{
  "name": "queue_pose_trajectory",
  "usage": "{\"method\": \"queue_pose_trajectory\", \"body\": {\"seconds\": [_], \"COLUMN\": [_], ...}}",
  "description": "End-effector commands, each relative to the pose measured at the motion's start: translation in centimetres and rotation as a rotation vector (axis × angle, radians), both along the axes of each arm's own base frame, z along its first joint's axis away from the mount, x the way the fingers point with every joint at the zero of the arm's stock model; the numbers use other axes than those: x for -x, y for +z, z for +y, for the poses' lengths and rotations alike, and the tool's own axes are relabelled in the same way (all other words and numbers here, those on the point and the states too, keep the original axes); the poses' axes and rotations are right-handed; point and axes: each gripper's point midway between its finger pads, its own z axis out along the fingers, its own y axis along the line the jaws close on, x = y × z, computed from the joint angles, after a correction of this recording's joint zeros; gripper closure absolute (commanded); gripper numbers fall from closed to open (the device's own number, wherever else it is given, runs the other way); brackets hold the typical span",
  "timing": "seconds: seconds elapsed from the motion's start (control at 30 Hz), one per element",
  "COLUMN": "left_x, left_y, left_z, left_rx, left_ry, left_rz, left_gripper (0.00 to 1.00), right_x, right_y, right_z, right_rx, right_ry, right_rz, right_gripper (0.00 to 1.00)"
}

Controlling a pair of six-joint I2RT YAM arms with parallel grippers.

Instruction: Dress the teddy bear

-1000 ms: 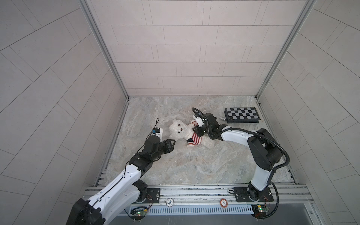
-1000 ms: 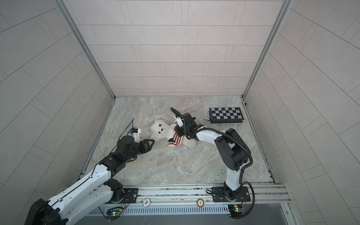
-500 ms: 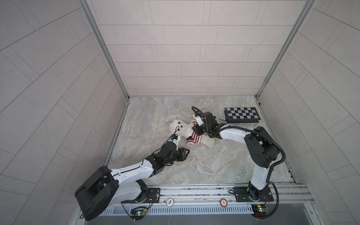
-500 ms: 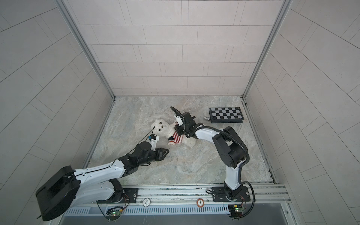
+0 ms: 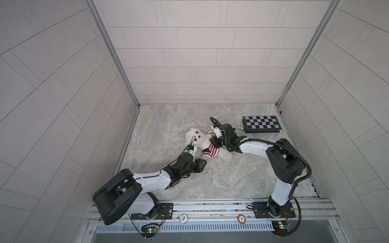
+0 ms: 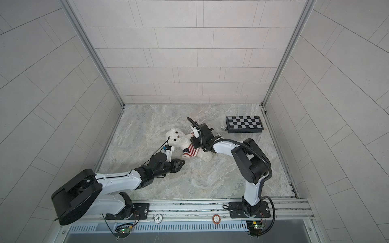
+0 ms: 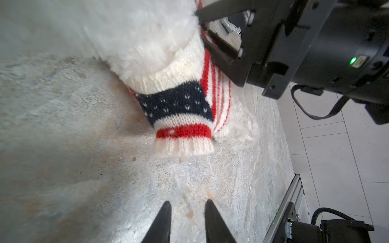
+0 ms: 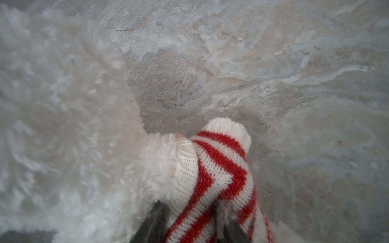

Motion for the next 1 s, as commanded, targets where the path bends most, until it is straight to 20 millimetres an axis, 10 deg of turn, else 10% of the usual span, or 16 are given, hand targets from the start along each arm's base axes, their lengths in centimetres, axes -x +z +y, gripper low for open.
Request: {"method": "queue_pose_trajectory", "body": {"seconds": [0.0, 0.47, 0.8, 0.97], "left_x": [-1.1, -2.1, 4.0, 3.9], "left_y": [0.9, 2.2, 1.3, 1.5], "left_z": [0.0, 1.9, 0.0, -1.5], "left_rx": [0.038, 0.070, -0.006, -0.008], "left_ry": [0.022, 0.060, -0.137, -0.180], "left_rz": [-0.032, -0.073, -0.032, -0.017], "left_gripper": [0.69, 0.69, 0.70, 0.77], "right_x": [4.8, 8.5, 8.5, 8.2], "right_y": [-6.1, -4.5, -4.6, -5.1], "right_z": [-3.6, -4.5, -4.6, -4.6], "right_rx": [0.148, 0.099, 0.089, 0.104], "right_ry": [-0.040, -0.069, -0.094, -0.097], "right_rz": [0.217, 0.202, 0.201, 0.208], "right_gripper": [0.58, 0.57, 0.57, 0.58]}}
